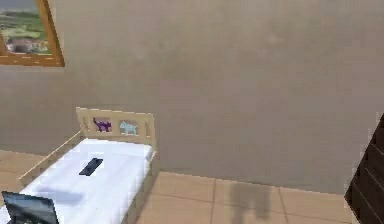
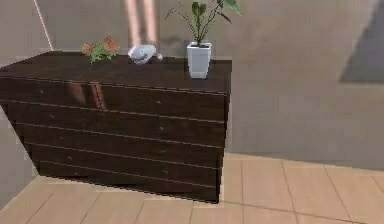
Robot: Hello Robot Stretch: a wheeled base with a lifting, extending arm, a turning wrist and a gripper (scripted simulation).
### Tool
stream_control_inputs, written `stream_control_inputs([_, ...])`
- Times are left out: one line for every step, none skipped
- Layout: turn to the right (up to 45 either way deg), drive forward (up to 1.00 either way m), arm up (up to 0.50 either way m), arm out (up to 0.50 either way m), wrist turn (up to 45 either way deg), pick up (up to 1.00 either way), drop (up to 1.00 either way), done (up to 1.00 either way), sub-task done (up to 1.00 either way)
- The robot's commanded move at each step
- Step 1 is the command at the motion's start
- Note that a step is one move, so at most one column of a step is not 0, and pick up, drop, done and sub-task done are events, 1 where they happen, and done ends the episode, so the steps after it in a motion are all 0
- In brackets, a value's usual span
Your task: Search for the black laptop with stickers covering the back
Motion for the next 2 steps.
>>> stream_control_inputs([-45.0, 0.00, 0.00, 0.00, 0.0, 0.00, 0.00, 0.00, 0.00])
stream_control_inputs([0.0, 0.00, 0.00, 0.00, 0.0, 0.00, 0.00, 1.00, 0.00])
